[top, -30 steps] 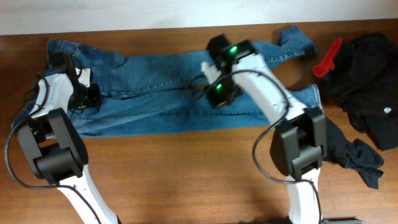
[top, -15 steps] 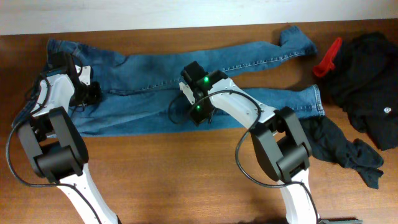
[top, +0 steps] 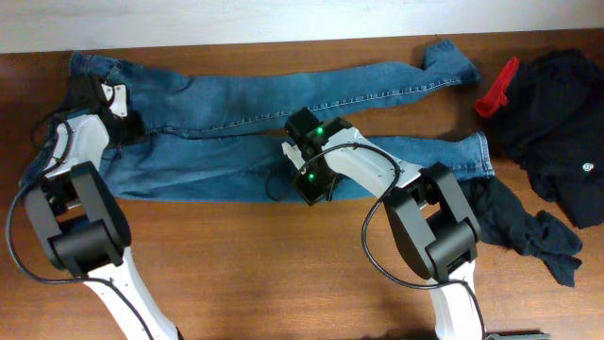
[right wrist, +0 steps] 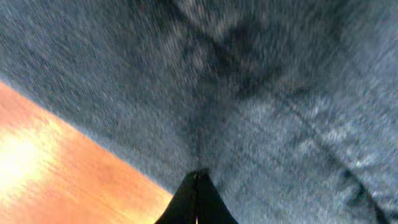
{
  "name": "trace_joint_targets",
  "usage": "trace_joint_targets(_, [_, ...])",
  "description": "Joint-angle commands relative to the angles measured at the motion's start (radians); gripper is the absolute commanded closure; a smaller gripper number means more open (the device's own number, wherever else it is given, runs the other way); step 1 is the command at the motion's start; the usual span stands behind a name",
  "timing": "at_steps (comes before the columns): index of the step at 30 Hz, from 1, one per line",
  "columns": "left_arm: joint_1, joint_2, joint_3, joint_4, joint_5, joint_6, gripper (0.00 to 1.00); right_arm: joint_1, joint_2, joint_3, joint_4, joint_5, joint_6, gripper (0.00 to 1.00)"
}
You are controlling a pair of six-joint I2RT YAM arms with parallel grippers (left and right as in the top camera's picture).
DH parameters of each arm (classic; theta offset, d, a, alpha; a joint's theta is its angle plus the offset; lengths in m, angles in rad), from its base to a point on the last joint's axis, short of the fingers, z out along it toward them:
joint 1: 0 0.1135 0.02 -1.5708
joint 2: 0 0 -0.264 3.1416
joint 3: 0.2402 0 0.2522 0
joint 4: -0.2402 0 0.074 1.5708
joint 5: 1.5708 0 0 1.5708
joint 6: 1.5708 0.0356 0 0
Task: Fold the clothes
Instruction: 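Release the hem and press the lower leg center with the right gripper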
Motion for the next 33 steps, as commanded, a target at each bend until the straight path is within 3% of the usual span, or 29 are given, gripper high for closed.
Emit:
trace_joint_targets(1, [0.044, 0.021, 0.020, 0.005, 0.007, 0.013, 0.50, -0.003, 0.095, -0.092, -0.069, 0.025, -0.009, 0.96])
trace_joint_targets(4, [0.067, 0.021, 0.039, -0.024, 0.008, 0.013, 0.49, -0.003, 0.093, -0.092, -0.065, 0.026, -0.014, 0.96])
trace_joint_targets(12, [0.078, -0.021, 0.122, -0.357, 0.007, 0.035, 0.49, -0.003, -0.067, -0.073, -0.004, 0.025, -0.018, 0.96])
trace_joint_targets(14, [0.078, -0.012, 0.118, -0.351, 0.003, 0.035, 0.47, -0.003, -0.128, -0.073, 0.019, 0.024, -0.014, 0.96])
trace_joint_targets(16, [0.078, 0.013, 0.113, -0.243, -0.038, 0.035, 0.48, -0.003, -0.193, -0.073, 0.032, 0.021, -0.013, 0.96])
trace_joint_targets(18, [0.078, 0.026, 0.113, -0.179, -0.038, 0.035, 0.65, -0.003, -0.221, -0.073, 0.027, 0.021, -0.013, 0.96])
trace_joint_targets(19, [0.078, 0.040, 0.113, -0.139, -0.039, 0.035, 0.82, -0.003, -0.230, -0.073, 0.022, 0.021, -0.013, 0.96])
trace_joint_targets(20, [0.078, 0.049, 0.113, -0.113, -0.039, 0.035, 0.90, -0.003, -0.234, -0.073, 0.019, 0.021, -0.005, 0.96])
trace_joint_targets(23, [0.083, 0.072, 0.113, -0.084, -0.069, 0.029, 0.98, -0.003, -0.234, -0.073, 0.006, 0.013, 0.013, 0.96])
trace_joint_targets(24, [0.087, 0.069, 0.116, -0.090, -0.072, 0.020, 0.96, -0.003, -0.234, -0.073, -0.002, 0.009, 0.013, 0.96])
trace_joint_targets(27, [0.099, -0.004, 0.157, -0.187, -0.109, 0.020, 0.77, -0.003, -0.234, -0.073, -0.009, 0.023, 0.012, 0.92])
trace_joint_targets(30, [0.101, -0.087, 0.177, -0.291, -0.109, 0.013, 0.72, -0.013, -0.235, -0.073, 0.008, 0.025, 0.057, 0.90])
trace_joint_targets(33, [0.098, -0.175, 0.177, -0.405, -0.104, 0.012, 0.70, -0.054, -0.235, -0.073, 0.032, 0.024, 0.241, 0.90])
